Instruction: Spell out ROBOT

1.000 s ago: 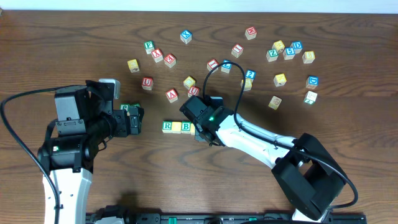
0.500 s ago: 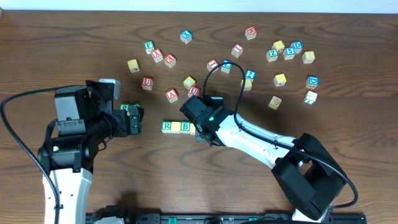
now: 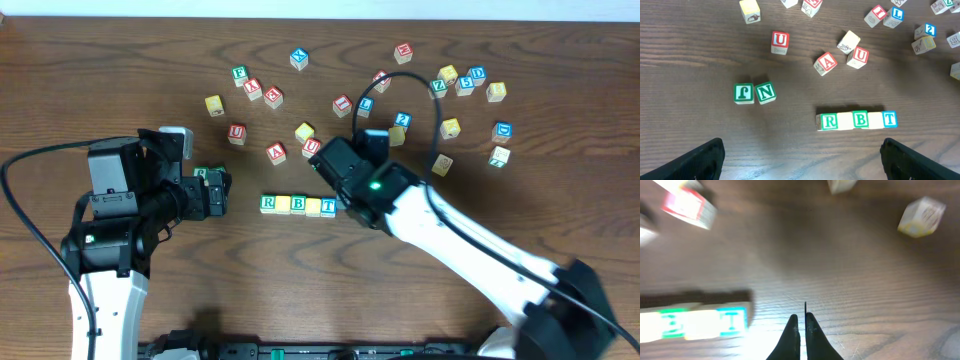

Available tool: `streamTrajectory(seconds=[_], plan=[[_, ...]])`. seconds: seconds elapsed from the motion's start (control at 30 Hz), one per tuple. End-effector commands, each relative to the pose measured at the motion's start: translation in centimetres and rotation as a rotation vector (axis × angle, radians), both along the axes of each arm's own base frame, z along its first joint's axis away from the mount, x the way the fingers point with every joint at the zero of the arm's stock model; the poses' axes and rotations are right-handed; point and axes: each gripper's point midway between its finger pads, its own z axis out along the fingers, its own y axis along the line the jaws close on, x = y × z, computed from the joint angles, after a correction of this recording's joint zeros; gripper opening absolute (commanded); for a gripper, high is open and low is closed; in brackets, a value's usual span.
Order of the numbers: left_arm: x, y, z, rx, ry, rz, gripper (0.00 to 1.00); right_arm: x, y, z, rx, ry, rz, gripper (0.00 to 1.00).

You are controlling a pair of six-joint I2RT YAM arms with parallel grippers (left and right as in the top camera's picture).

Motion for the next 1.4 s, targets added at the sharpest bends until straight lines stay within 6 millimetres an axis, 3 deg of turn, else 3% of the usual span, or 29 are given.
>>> streamTrajectory(seconds=[0.0, 0.13, 0.43, 0.73, 0.97, 1.23, 1.37], plan=[[0.0, 0.1, 0.1, 0.007, -0.005, -0.006, 0.98, 0.2, -0.5, 3.1, 0.023, -0.071, 0.003, 0.01], [0.0, 0.1, 0.1, 0.007, -0.006, -0.006, 0.98, -0.4, -0.5, 3.9, 0.048, -0.066, 0.014, 0.01], [0.0, 0.1, 0.1, 0.007, -0.006, -0.006, 0.97, -2.0, 1.1, 2.3, 0.080, 0.028, 0.083, 0.01], [0.0, 0.1, 0.1, 0.007, -0.005, -0.006, 0.98, -3.7, 5.0, -2.5, 0.027, 0.094, 0.164, 0.01], [0.0, 0.1, 0.1, 0.007, -0.006, -0.006, 0.98, -4.9, 8.4, -8.8, -0.035, 0.155, 0.236, 0.01], [0.0, 0.1, 0.1, 0.007, -0.006, -0.006, 0.97, -5.1, 8.7, -9.0, -0.033, 0.153, 0.246, 0.01], [0.0, 0.1, 0.1, 0.007, -0.006, -0.006, 0.98, -5.1, 8.6, -9.9, -0.039, 0.157, 0.245, 0.01]])
